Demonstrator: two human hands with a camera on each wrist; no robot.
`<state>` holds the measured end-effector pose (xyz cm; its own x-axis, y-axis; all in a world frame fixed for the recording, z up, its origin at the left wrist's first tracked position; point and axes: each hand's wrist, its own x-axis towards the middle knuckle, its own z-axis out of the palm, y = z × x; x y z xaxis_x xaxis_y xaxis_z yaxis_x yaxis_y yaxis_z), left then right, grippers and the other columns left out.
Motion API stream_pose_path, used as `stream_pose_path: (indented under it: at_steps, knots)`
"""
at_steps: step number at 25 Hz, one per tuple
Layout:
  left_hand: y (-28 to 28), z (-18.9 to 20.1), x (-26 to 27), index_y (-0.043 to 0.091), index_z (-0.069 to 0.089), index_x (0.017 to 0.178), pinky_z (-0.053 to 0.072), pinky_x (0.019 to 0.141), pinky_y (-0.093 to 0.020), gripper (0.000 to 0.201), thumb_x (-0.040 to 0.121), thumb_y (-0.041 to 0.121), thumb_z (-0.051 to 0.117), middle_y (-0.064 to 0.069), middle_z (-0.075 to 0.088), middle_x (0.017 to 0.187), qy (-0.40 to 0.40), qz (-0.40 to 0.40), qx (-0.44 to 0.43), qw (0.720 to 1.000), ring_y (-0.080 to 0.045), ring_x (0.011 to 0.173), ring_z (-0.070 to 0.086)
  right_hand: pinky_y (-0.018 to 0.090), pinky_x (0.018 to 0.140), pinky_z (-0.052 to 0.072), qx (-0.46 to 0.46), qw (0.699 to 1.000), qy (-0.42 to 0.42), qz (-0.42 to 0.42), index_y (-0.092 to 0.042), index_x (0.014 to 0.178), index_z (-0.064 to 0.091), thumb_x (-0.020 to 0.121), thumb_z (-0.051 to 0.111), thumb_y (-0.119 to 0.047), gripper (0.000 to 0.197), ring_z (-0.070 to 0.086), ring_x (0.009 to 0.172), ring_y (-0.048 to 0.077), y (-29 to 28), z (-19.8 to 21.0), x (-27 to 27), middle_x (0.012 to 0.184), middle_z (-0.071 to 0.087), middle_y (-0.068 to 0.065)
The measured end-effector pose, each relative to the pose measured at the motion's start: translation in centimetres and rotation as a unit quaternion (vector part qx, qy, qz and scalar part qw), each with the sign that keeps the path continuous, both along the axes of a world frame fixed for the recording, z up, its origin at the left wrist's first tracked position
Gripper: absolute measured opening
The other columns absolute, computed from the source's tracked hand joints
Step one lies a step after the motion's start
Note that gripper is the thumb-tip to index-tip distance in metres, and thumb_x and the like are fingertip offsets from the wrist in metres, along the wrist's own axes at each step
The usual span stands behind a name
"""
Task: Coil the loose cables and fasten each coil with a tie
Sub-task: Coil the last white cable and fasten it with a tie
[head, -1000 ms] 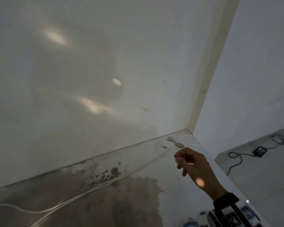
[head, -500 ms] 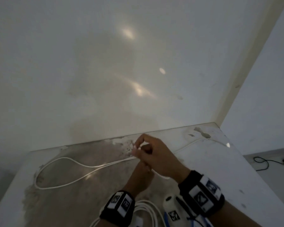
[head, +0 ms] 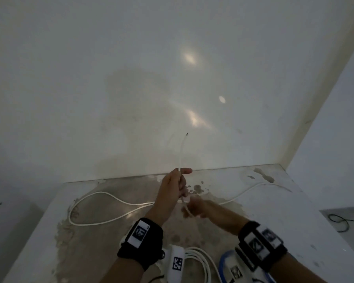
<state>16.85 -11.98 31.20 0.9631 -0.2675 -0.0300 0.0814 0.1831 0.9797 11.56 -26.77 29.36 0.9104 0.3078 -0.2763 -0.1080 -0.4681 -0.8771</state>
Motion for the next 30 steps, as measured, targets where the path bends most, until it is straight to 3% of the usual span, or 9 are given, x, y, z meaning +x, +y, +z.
stream_pose_path:
  at_steps: [4, 8, 10, 12, 16, 21, 25, 28, 30]
  knots:
    - [4.0, 2.8, 2.7, 0.009, 0.061, 0.115, 0.021, 0.037, -0.015, 0.033, 0.105, 0.021, 0.032, 0.008, 0.036, 0.052, 0.054, -0.015, 0.059, 0.997, -0.005, 0.037, 0.024, 0.022, 0.083, 0.044, -0.087, 0.983, 0.015, 0.158, -0.017, 0.103, 0.067, 0.106, 0.033, -0.041, 0.041, 0.058, 0.08, 0.008, -0.3, -3.0, -2.6, 0.085, 0.062, -0.009]
    - [8.9, 6.7, 4.4, 0.008, 0.064, 0.106, 0.018, 0.038, -0.018, 0.033, 0.105, 0.02, 0.033, 0.009, 0.029, 0.055, -0.004, -0.014, 0.195, 0.981, -0.006, 0.042, 0.021, 0.016, 0.079, 0.04, -0.212, 0.956, -0.012, 0.2, -0.016, 0.11, 0.065, 0.107, 0.034, -0.032, 0.035, 0.055, 0.088, 0.01, -4.5, -4.2, -1.1, 0.096, 0.058, -0.008]
    - [11.0, 8.4, 4.6, 0.009, 0.066, 0.103, 0.019, 0.041, -0.02, 0.034, 0.105, 0.021, 0.034, 0.007, 0.03, 0.058, -0.033, -0.013, 0.257, 0.966, -0.007, 0.044, 0.021, 0.024, 0.085, 0.041, -0.274, 0.947, -0.033, 0.166, -0.022, 0.101, 0.063, 0.106, 0.037, -0.03, 0.028, 0.056, 0.097, 0.019, -7.8, -4.4, 1.5, 0.103, 0.059, -0.005]
    - [12.5, 9.3, 4.6, 0.009, 0.067, 0.102, 0.02, 0.043, -0.022, 0.034, 0.105, 0.021, 0.035, 0.005, 0.029, 0.059, -0.05, 0.003, 0.29, 0.956, -0.009, 0.046, 0.021, 0.03, 0.084, 0.041, -0.293, 0.95, -0.061, 0.088, -0.031, 0.09, 0.054, 0.105, 0.041, -0.028, 0.02, 0.056, 0.093, 0.022, -10.2, -3.9, 4.2, 0.097, 0.058, -0.007]
    - [12.3, 7.9, 4.7, 0.011, 0.067, 0.099, 0.02, 0.046, -0.023, 0.036, 0.104, 0.021, 0.033, 0.002, 0.035, 0.062, -0.072, 0.046, 0.312, 0.946, -0.013, 0.048, 0.023, 0.031, 0.073, 0.039, -0.259, 0.946, -0.183, -0.073, -0.02, 0.092, 0.054, 0.102, 0.048, -0.03, 0.016, 0.056, 0.084, 0.024, -9.7, -2.0, 8.1, 0.091, 0.059, 0.002]
    - [8.5, 3.9, 4.7, 0.013, 0.062, 0.103, 0.021, 0.044, -0.023, 0.033, 0.105, 0.022, 0.03, 0.002, 0.034, 0.064, -0.048, 0.062, 0.251, 0.965, -0.011, 0.047, 0.024, 0.029, 0.072, 0.039, -0.186, 0.957, -0.161, -0.155, -0.009, 0.102, 0.062, 0.102, 0.048, -0.032, 0.027, 0.058, 0.084, 0.024, -5.9, -2.1, 10.6, 0.093, 0.063, 0.005]
    - [6.3, 2.6, 5.2, 0.016, 0.055, 0.096, 0.022, 0.038, -0.018, 0.029, 0.106, 0.018, 0.027, 0.003, 0.028, 0.063, 0.03, 0.132, 0.057, 0.989, -0.005, 0.039, 0.023, 0.036, 0.081, 0.047, -0.161, 0.956, -0.089, -0.228, -0.014, 0.115, 0.058, 0.1, 0.049, -0.032, 0.025, 0.06, 0.096, 0.031, -7.4, -6.1, 10.9, 0.116, 0.063, 0.015]
    - [5.8, 3.1, 6.7, 0.017, 0.048, 0.092, 0.022, 0.04, -0.019, 0.027, 0.106, 0.017, 0.026, 0.002, 0.027, 0.062, 0.041, 0.195, -0.036, 0.979, -0.007, 0.04, 0.022, 0.043, 0.1, 0.041, -0.185, 0.952, -0.02, -0.242, -0.015, 0.146, 0.036, 0.095, 0.061, -0.029, 0.058, 0.05, 0.124, 0.038, -9.2, -10.1, 9.1, 0.14, 0.045, 0.023]
    - [5.4, 3.2, 7.7, 0.018, 0.046, 0.092, 0.026, 0.045, -0.022, 0.025, 0.106, 0.017, 0.025, 0.002, 0.028, 0.064, 0.026, 0.211, -0.056, 0.976, -0.009, 0.044, 0.025, 0.047, 0.106, 0.038, -0.198, 0.946, 0.019, -0.254, -0.014, 0.154, 0.016, 0.092, 0.067, -0.027, 0.082, 0.043, 0.132, 0.04, -9.8, -12.7, 6.8, 0.149, 0.032, 0.026]
